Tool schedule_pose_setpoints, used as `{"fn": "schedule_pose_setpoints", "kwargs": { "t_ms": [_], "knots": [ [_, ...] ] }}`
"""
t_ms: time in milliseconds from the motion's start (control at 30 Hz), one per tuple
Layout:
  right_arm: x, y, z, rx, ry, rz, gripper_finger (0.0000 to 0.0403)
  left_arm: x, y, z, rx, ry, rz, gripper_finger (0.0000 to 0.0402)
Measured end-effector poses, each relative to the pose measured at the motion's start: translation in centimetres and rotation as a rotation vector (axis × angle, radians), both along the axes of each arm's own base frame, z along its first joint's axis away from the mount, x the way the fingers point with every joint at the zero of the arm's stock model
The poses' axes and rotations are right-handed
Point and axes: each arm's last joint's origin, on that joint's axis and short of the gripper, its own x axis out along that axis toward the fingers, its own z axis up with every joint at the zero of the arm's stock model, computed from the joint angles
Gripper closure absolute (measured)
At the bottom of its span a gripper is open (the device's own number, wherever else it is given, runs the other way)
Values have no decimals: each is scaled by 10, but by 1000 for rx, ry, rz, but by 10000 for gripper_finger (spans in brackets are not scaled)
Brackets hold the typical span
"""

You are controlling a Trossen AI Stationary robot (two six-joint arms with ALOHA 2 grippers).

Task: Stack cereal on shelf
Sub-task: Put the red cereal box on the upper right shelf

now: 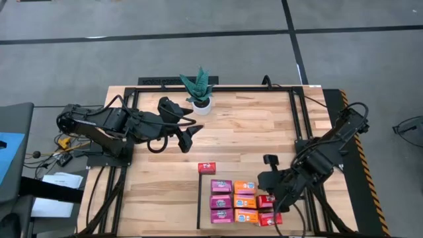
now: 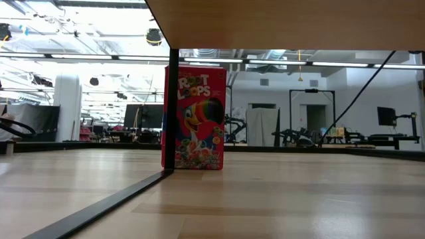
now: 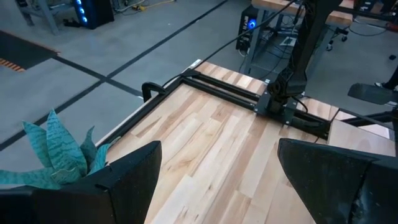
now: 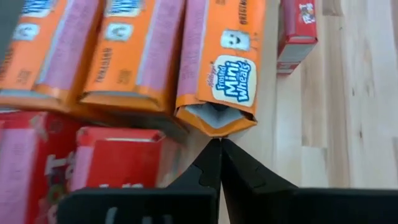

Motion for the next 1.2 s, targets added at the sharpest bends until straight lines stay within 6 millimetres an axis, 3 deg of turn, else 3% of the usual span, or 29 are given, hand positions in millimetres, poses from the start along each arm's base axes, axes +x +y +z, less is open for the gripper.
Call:
{"fn": "schedule_pose_setpoints", "kwargs": {
  "t_ms": [300, 600, 800, 1033, 1200],
  "knots": [
    [-3, -3, 3, 29, 13, -2, 380, 0, 0, 0, 1, 1, 0, 89],
    [-44, -6, 26, 142, 99, -96, 374, 0, 0, 0, 0, 1, -2, 89],
    [-73, 9, 28, 212, 158, -108, 376, 0, 0, 0, 0, 1, -2, 89],
    [-98, 51, 32, 428, 170, -30, 389, 0, 0, 0, -3, -1, -1, 89],
    [-107, 54, 27, 398, 157, -124, 384, 0, 0, 0, -15, -3, -8, 89]
  ]
}}
